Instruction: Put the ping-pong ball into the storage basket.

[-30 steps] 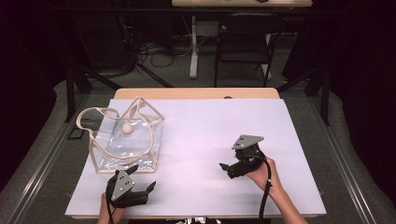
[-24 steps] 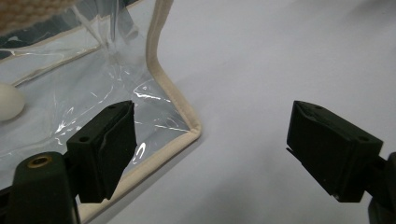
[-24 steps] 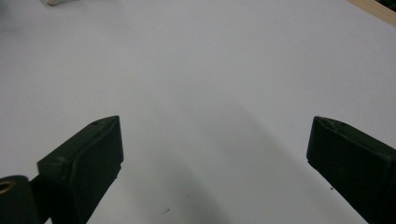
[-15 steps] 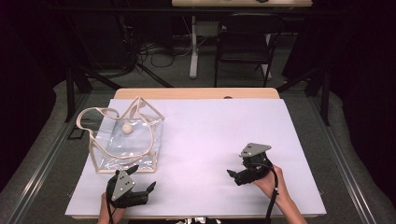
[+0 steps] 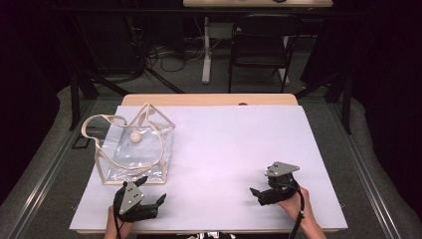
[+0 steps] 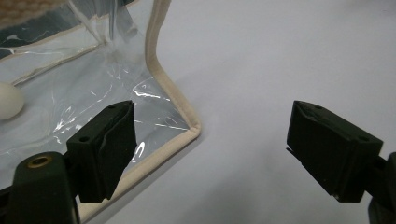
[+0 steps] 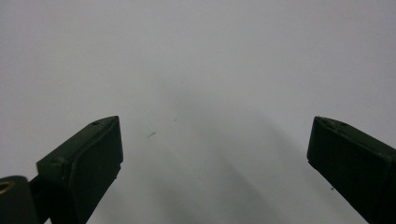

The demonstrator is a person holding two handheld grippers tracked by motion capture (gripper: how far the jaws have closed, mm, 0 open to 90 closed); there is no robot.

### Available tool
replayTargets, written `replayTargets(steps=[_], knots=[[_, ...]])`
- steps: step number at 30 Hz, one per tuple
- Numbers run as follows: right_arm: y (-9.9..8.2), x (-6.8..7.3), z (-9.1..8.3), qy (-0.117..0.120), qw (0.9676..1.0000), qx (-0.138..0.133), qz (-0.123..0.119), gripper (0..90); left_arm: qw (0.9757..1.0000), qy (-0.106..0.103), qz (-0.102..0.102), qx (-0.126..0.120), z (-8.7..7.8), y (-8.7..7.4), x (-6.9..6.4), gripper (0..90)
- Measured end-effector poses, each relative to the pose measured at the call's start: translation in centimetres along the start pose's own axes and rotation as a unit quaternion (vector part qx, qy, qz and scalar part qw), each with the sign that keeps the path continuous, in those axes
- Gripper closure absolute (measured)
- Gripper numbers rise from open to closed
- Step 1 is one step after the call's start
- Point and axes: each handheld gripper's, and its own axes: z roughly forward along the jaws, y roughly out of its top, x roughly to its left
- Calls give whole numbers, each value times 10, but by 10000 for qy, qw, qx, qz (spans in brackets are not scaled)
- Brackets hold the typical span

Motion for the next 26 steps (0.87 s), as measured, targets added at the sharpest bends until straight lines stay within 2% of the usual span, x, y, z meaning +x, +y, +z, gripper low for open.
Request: replayTargets(steps=[16,26], knots=[[-15,6,-8,-182,9996,-228,47,30,10000,-4,20,0,0,0,0,162],[-20,5,-7,-173,9995,-223,120,30,10000,-3,-5,14,0,0,1,162]])
